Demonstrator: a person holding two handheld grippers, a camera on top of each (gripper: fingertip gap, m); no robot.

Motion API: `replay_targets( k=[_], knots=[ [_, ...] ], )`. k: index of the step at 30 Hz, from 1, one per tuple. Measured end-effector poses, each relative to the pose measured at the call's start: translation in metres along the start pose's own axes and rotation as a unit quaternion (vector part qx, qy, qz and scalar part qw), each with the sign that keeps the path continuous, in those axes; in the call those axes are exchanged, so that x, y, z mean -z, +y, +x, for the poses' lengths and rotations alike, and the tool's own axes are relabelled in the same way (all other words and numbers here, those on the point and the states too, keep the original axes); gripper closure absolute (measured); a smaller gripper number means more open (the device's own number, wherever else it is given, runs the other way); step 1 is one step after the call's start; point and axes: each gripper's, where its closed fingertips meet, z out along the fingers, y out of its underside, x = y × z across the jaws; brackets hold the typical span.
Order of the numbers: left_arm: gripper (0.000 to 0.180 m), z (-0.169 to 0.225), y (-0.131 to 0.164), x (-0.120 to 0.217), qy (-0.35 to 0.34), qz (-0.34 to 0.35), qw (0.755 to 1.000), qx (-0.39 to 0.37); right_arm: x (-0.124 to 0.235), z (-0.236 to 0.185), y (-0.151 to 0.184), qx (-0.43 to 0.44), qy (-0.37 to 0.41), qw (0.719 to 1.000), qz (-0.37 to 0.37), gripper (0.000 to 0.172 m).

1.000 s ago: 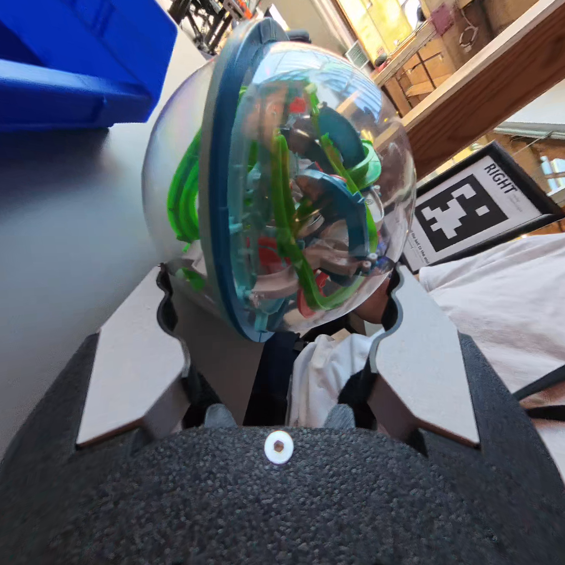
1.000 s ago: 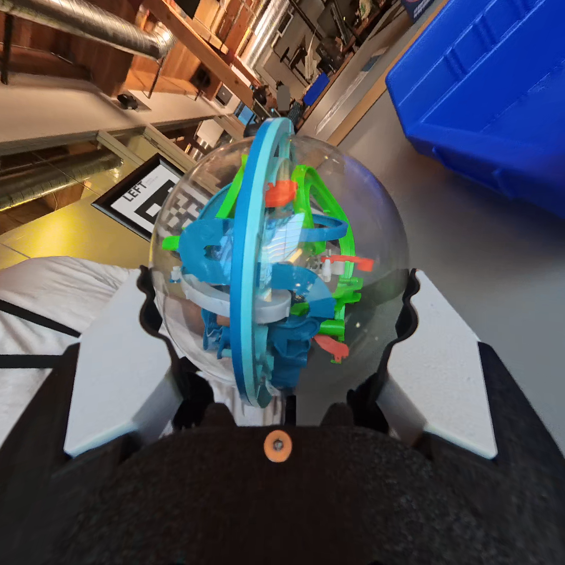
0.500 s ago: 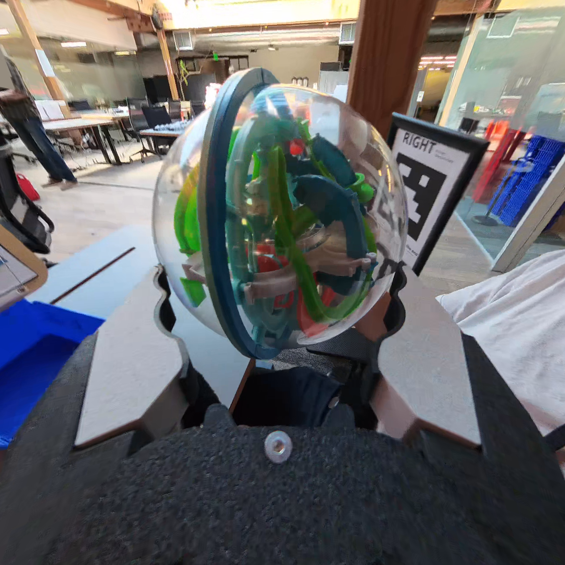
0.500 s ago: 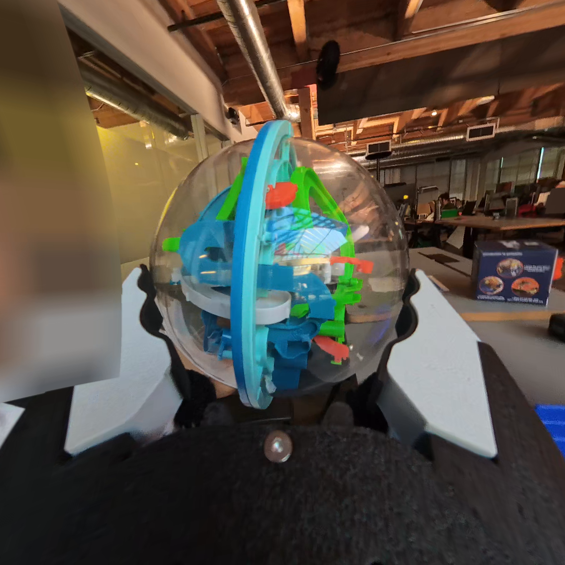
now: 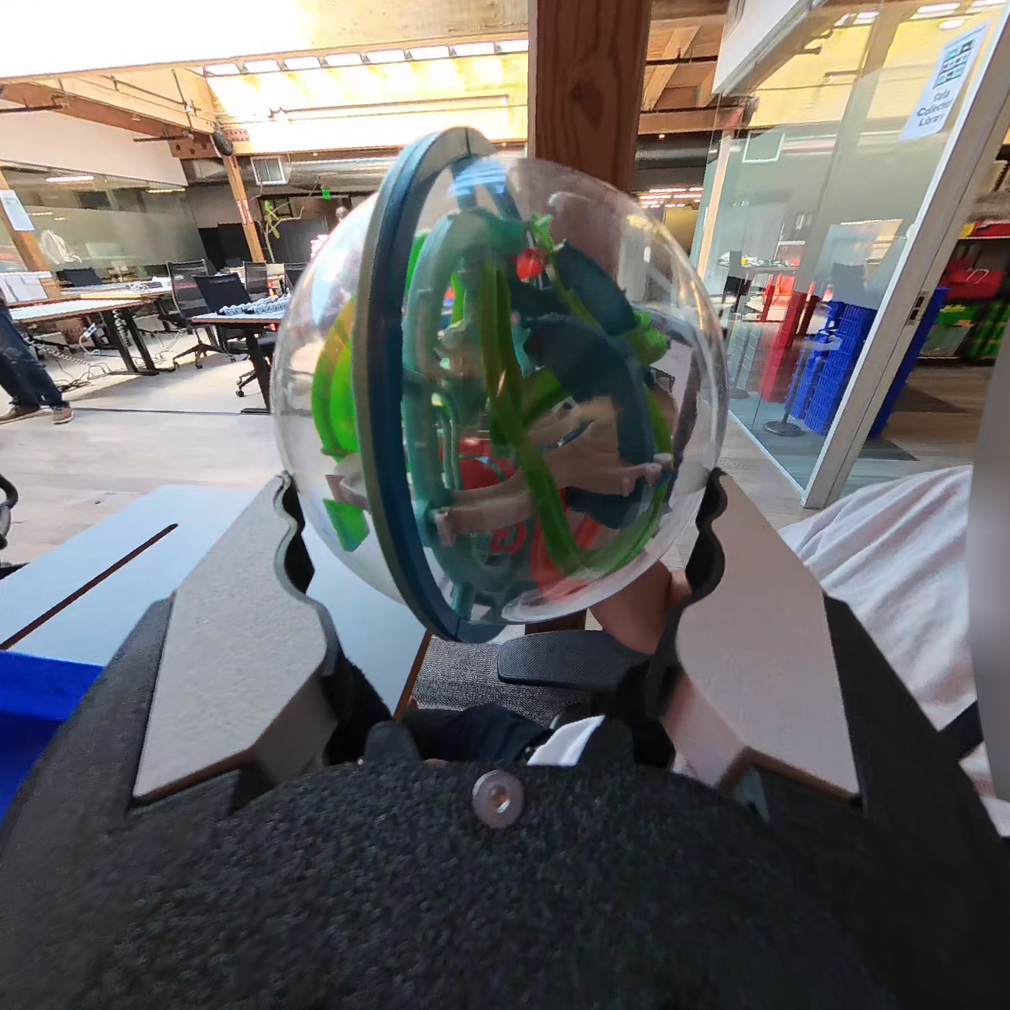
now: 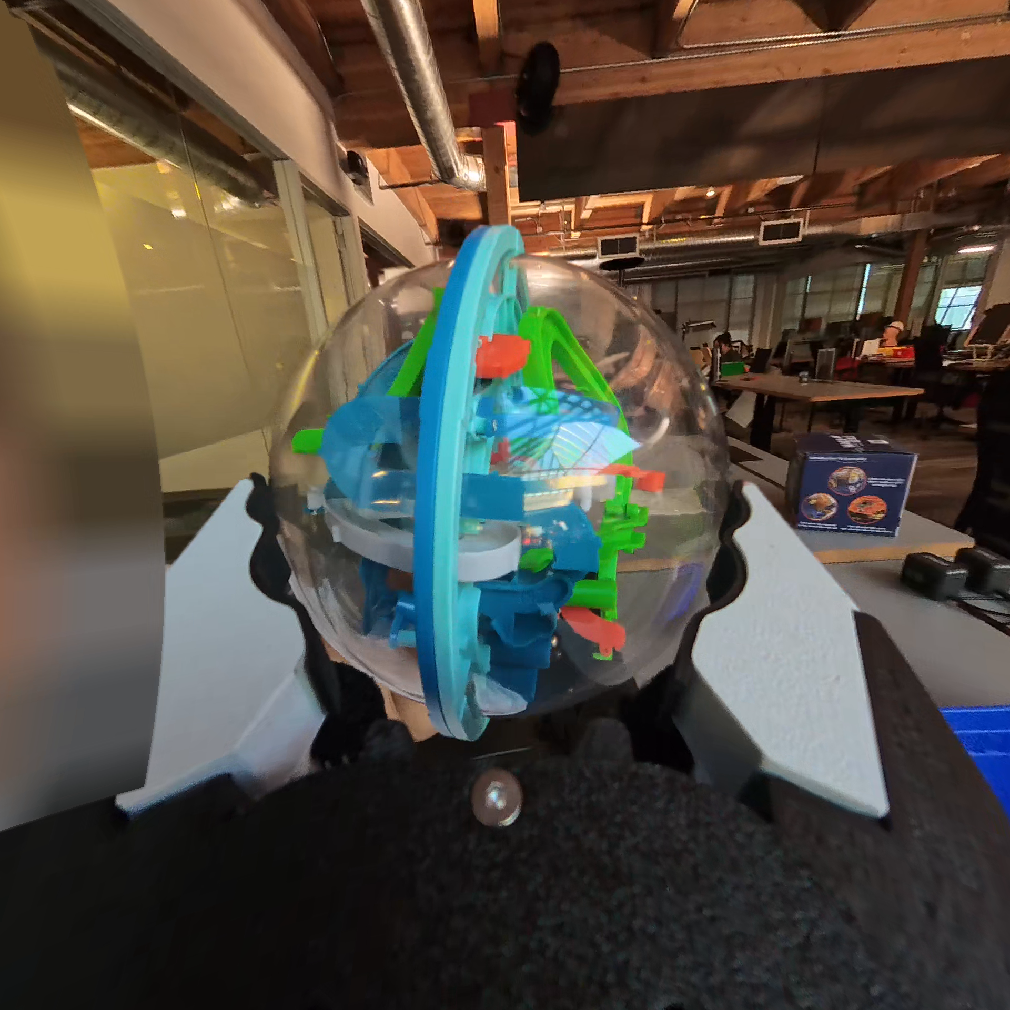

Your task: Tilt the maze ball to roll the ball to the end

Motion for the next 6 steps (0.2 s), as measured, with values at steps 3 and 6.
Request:
replay_targets(
  k=[3, 6],
  knots=[
    [0.042, 0.006, 0.006, 0.011, 0.01, 0.036, 0.999, -0.015, -0.013, -0.01, -0.004, 0.029, 0.011, 0.999, -0.01, 0.022],
    [0.042, 0.019, -0.005, 0.036, 0.019, 0.127, 0.99, -0.056, -0.039, -0.03, -0.008, 0.078, 0.009, 0.996, -0.046, 0.018]
  ],
)
